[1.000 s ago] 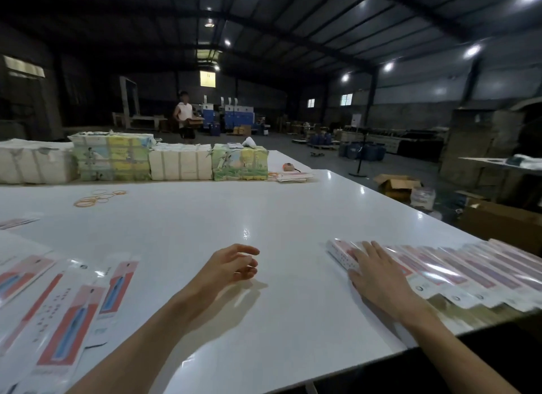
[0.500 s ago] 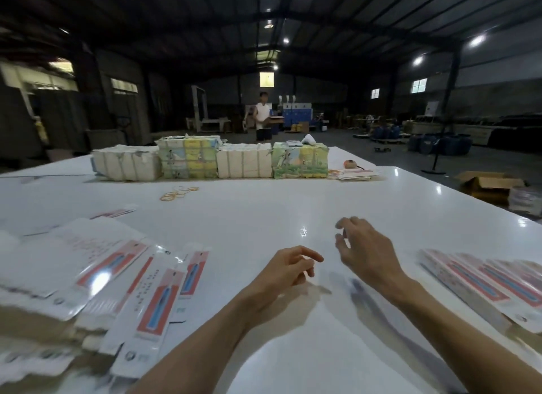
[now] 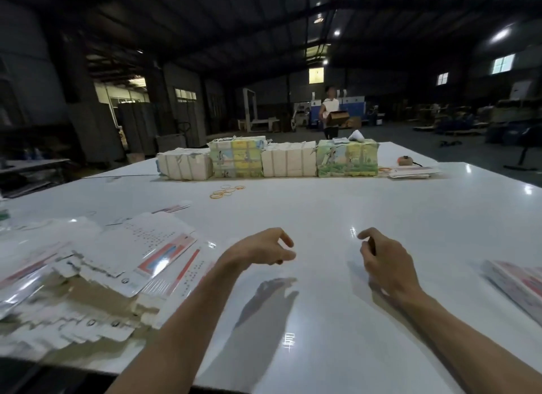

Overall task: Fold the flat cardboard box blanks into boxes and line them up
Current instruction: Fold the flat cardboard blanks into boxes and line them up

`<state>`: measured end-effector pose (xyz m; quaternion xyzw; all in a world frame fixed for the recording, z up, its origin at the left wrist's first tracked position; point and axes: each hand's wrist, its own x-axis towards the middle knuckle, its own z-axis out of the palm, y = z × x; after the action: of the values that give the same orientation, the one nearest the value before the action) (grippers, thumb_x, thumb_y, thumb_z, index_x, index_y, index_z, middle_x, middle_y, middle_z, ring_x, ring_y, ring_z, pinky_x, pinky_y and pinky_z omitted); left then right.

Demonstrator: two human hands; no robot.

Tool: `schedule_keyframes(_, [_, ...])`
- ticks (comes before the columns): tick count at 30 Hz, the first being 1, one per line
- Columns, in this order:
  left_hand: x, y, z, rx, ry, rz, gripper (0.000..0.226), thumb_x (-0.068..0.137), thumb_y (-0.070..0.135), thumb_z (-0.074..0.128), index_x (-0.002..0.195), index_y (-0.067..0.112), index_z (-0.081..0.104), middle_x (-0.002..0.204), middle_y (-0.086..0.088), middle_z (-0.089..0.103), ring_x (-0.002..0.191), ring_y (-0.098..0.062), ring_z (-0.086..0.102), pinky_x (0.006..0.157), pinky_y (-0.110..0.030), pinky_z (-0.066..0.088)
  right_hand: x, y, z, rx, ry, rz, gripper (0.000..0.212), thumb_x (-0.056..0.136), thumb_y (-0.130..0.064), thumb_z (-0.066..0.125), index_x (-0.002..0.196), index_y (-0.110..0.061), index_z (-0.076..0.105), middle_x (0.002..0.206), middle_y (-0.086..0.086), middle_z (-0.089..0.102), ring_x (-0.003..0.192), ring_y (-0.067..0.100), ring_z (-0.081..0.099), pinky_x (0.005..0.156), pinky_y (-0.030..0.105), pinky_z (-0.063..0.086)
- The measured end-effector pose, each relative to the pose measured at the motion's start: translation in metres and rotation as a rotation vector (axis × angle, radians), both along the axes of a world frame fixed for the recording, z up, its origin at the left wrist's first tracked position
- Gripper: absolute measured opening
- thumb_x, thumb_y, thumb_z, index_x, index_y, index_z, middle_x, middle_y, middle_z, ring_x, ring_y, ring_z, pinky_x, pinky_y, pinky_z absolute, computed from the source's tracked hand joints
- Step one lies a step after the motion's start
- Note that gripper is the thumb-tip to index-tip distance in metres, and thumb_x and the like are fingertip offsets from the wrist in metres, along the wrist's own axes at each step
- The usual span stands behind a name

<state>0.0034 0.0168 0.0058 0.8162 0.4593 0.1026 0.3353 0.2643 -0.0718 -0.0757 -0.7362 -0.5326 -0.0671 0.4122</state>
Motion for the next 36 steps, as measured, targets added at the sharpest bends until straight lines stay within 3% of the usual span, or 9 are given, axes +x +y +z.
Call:
schedule_keyframes(4, [-0.067, 0.002, 0.02, 0.175, 0.524, 0.174, 0.083, 0.079, 0.049, 0.09, 0.144, 0.02, 0.047, 0.141, -0.004, 0.057, 0.124, -0.025, 0.057, 0.108, -0.044, 0.048, 0.0, -0.001, 0.0, 0.01, 0.041, 0.021, 0.021, 0.101, -0.013, 0.051, 0.113, -0.02, 0.067, 0.064, -0.005, 0.063, 0.068, 0.023, 0.061, 0.064, 0.036, 0.043])
schedule_keyframes(7, [-0.105, 0.001, 0.01, 0.265, 0.755, 0.356, 0.11, 0.06, 0.054, 0.099, 0.146, 0.018, 0.039, 0.141, -0.007, 0.051, 0.127, -0.026, 0.051, 0.108, -0.045, 0.049, 0.001, -0.001, 0.001, 0.012, 0.031, 0.026, 0.021, 0.101, -0.014, 0.052, 0.114, -0.021, 0.067, 0.065, -0.009, 0.061, 0.066, 0.017, 0.058, 0.061, 0.033, 0.039])
schedule_keyframes(9, [-0.121, 0.004, 0.0, 0.272, 0.773, 0.412, 0.112, 0.055, 0.055, 0.101, 0.141, 0.019, 0.041, 0.131, -0.003, 0.052, 0.118, -0.022, 0.051, 0.098, -0.037, 0.051, 0.0, -0.002, 0.002, 0.005, 0.028, 0.034, 0.021, 0.101, -0.014, 0.052, 0.114, -0.021, 0.067, 0.066, -0.01, 0.06, 0.067, 0.017, 0.059, 0.061, 0.033, 0.04])
schedule_keyframes(13, [-0.127, 0.008, -0.003, 0.354, 0.776, 0.497, 0.075, 0.06, 0.063, 0.095, 0.103, 0.023, 0.049, 0.09, 0.008, 0.053, 0.093, -0.016, 0.058, 0.085, -0.032, 0.05, 0.0, -0.005, 0.003, -0.017, 0.039, 0.051, 0.022, 0.101, -0.014, 0.05, 0.114, -0.022, 0.067, 0.067, -0.01, 0.062, 0.067, 0.015, 0.061, 0.064, 0.033, 0.045])
schedule_keyframes(16, [-0.129, 0.01, -0.002, 0.289, 0.661, 0.552, 0.072, 0.056, 0.064, 0.095, 0.091, 0.026, 0.047, 0.088, 0.009, 0.062, 0.082, -0.009, 0.063, 0.076, -0.031, 0.053, 0.001, -0.007, 0.003, -0.007, 0.047, 0.052, 0.021, 0.101, -0.015, 0.05, 0.111, -0.024, 0.067, 0.064, -0.009, 0.062, 0.061, 0.007, 0.06, 0.058, 0.028, 0.042])
schedule_keyframes(20, [-0.135, 0.016, -0.001, 0.224, 0.575, 0.522, 0.081, 0.056, 0.06, 0.097, 0.11, 0.027, 0.048, 0.1, 0.008, 0.061, 0.088, -0.012, 0.067, 0.073, -0.029, 0.057, 0.001, -0.007, 0.001, -0.026, 0.048, 0.076, 0.021, 0.101, -0.017, 0.05, 0.109, -0.026, 0.067, 0.063, -0.009, 0.062, 0.061, 0.006, 0.061, 0.06, 0.027, 0.046])
schedule_keyframes(26, [-0.12, 0.025, 0.014, 0.15, 0.35, 0.397, 0.025, 0.095, 0.04, 0.075, 0.115, 0.028, 0.066, 0.093, 0.01, 0.075, 0.07, -0.01, 0.078, 0.059, -0.026, 0.059, 0.003, -0.003, -0.002, -0.044, 0.065, 0.1, 0.021, 0.1, -0.017, 0.052, 0.102, -0.032, 0.066, 0.061, -0.009, 0.06, 0.06, 0.006, 0.059, 0.058, 0.022, 0.04])
schedule_keyframes(33, [-0.036, 0.002, 0.022, -0.385, -0.558, 0.106, 0.043, 0.099, 0.0, 0.064, 0.137, 0.01, 0.047, 0.11, -0.021, 0.078, 0.095, -0.037, 0.079, 0.068, -0.044, 0.065, 0.002, 0.0, -0.003, 0.014, 0.053, 0.152, 0.021, 0.101, -0.016, 0.053, 0.1, -0.033, 0.065, 0.063, -0.021, 0.06, 0.058, 0.005, 0.059, 0.053, 0.015, 0.037])
schedule_keyframes(36, [0.009, -0.009, 0.006, -0.669, -0.721, -0.055, 0.062, 0.085, 0.008, 0.075, 0.141, 0.008, 0.048, 0.122, -0.025, 0.074, 0.104, -0.042, 0.076, 0.075, -0.046, 0.065, 0.002, -0.001, -0.002, 0.081, 0.028, 0.169, 0.019, 0.102, -0.012, 0.056, 0.102, -0.028, 0.067, 0.065, -0.027, 0.058, 0.057, 0.004, 0.057, 0.055, 0.014, 0.04])
